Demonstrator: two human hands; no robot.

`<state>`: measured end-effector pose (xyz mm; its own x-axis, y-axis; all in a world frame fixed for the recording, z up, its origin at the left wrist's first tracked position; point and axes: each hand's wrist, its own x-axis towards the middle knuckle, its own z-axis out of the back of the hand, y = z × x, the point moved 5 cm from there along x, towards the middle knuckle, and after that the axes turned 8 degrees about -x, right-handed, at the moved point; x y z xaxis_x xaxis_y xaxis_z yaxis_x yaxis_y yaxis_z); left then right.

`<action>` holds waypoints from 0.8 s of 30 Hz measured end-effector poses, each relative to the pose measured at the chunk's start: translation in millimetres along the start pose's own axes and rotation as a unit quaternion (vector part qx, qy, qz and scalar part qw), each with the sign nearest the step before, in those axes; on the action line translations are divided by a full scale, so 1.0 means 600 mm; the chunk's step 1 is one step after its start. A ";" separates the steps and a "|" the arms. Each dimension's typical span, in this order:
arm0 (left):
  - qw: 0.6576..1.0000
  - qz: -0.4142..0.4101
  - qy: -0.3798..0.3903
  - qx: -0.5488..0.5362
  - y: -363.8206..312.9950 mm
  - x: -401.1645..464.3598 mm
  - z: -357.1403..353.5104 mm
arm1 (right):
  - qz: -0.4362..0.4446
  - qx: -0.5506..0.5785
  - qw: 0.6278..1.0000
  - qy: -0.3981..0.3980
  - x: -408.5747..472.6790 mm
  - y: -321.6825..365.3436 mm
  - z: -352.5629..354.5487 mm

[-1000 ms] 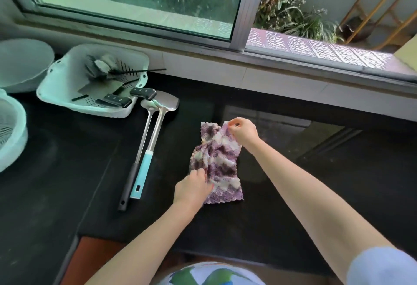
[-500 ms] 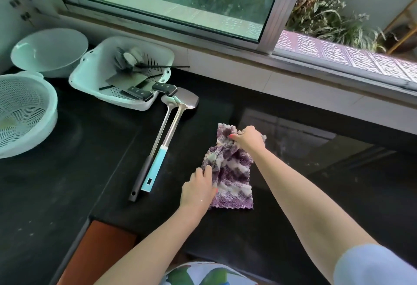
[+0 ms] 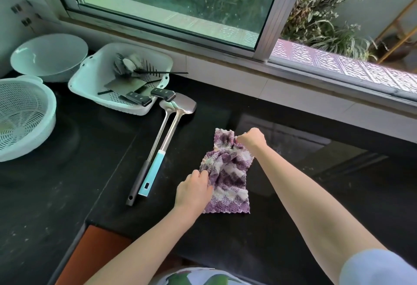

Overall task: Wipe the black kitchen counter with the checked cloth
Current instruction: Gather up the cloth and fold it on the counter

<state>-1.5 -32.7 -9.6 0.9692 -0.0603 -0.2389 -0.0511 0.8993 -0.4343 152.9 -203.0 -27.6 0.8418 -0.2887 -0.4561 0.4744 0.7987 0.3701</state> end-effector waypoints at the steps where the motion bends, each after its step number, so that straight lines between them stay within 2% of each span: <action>1: 1.000 0.003 0.003 -0.013 -0.001 -0.001 0.003 | 0.003 -0.006 1.000 -0.004 -0.002 0.004 0.005; 10: 0.999 0.024 0.037 -0.028 -0.002 -0.014 -0.009 | 0.019 -0.062 0.998 0.017 -0.018 0.002 -0.025; 13: 0.998 0.038 0.039 -0.029 0.005 -0.024 -0.021 | 0.015 -0.084 0.996 -0.012 -0.022 -0.003 -0.032; 19: 0.998 0.047 0.034 -0.022 0.006 -0.018 -0.024 | 0.025 -0.028 0.997 -0.064 -0.024 0.033 0.012; 24: 0.998 0.058 0.021 -0.022 -0.003 -0.012 -0.021 | 0.048 0.037 0.998 -0.030 -0.026 0.067 0.048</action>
<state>-11.7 -39.5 -18.0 0.9450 0.0249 -0.3262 -0.1745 0.8819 -0.4380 166.2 -181.7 17.7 0.8971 -0.2454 -0.3673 0.4065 0.7839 0.4693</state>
